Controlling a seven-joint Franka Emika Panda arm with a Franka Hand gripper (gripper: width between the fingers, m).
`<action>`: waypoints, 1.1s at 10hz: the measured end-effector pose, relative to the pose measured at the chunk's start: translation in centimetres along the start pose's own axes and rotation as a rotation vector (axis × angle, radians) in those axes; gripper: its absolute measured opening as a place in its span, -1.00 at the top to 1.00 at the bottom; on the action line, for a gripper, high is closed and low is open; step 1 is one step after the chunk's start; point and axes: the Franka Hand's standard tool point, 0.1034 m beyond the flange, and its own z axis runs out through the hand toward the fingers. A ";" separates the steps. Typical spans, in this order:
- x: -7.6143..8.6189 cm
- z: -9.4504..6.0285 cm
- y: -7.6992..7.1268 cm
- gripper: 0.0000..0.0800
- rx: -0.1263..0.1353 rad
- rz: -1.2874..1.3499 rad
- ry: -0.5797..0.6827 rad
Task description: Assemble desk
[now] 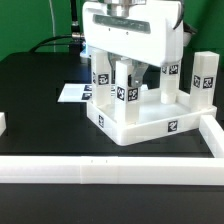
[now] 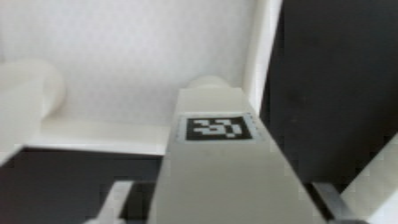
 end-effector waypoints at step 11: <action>-0.8 0.1 -0.6 -0.62 0.012 -0.212 0.004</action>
Offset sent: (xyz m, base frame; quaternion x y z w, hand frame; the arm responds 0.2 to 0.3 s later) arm 0.0000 0.0000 0.0000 0.0000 0.0000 0.1296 0.9916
